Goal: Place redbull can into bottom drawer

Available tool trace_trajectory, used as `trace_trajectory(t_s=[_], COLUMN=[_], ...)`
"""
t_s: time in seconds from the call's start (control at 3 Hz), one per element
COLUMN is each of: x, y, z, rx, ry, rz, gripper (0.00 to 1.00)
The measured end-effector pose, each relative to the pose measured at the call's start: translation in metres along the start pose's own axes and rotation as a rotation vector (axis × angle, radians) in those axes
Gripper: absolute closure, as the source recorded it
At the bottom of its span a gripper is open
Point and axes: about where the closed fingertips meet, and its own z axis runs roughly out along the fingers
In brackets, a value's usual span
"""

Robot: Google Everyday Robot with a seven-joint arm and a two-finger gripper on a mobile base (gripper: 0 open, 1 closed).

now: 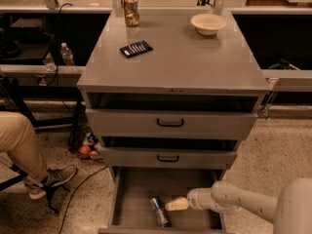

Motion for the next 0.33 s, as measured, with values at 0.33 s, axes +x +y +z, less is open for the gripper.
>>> trace_trajectory(t_s=[0.33], x=[-0.0019], y=[-0.0143], z=[-0.0523], rx=[0.031], ry=[-0.086], rz=[0.018], gripper=[0.00])
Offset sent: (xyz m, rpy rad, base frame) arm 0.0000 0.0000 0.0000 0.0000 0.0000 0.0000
